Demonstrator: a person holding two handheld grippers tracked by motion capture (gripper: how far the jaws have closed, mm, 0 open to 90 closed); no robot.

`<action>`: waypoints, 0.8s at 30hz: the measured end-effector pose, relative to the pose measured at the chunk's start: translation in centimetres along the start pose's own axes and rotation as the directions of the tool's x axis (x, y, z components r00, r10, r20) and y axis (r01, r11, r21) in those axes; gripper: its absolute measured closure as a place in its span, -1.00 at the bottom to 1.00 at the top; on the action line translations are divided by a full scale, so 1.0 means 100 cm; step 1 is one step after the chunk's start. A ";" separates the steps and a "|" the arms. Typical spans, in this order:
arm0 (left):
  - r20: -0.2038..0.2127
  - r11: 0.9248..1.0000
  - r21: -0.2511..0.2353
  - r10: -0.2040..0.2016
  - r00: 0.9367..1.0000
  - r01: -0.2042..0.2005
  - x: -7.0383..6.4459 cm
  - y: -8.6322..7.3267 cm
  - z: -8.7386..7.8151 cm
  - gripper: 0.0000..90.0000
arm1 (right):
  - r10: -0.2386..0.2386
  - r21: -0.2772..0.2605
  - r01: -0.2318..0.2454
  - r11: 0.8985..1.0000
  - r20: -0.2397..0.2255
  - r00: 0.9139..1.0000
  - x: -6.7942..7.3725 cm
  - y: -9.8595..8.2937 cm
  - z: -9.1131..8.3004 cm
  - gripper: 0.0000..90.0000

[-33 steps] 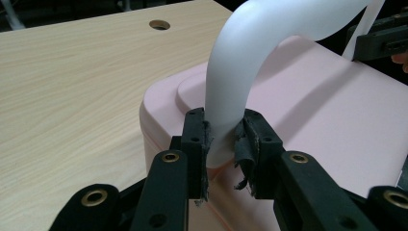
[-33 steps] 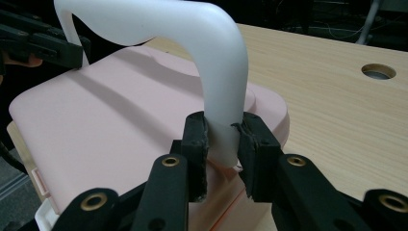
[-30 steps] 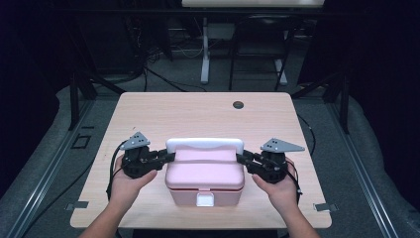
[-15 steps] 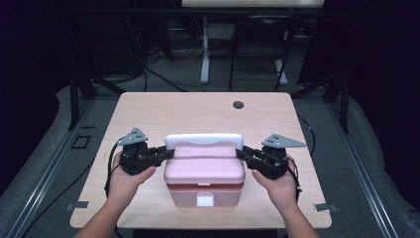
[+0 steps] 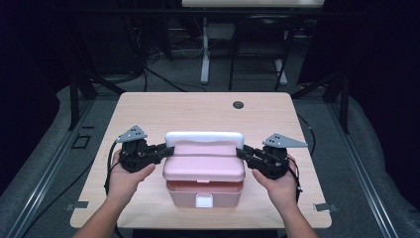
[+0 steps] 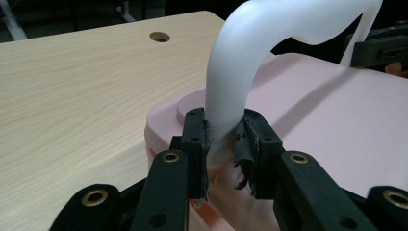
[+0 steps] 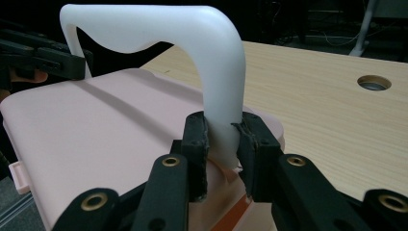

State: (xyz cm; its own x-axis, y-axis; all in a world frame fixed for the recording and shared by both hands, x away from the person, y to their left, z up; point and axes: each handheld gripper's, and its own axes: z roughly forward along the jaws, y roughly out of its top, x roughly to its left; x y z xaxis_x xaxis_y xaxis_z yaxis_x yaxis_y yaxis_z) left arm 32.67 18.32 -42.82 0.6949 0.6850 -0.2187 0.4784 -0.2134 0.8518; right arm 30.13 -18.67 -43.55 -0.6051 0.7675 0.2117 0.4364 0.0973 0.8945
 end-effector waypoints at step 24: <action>-0.009 1.000 -0.027 0.003 1.000 -0.003 0.001 -0.008 -0.027 0.69 | 0.017 -0.013 -0.017 1.000 -0.010 1.000 -0.002 0.001 0.000 0.64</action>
State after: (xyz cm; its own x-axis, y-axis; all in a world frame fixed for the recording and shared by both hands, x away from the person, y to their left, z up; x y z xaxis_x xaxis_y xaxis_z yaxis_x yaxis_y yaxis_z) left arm 30.90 20.50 -42.27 0.6914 0.6907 -0.2119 0.4614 -0.1964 0.8652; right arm 30.33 -18.82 -43.52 -0.6044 0.7625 0.2308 0.4381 0.0761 0.8957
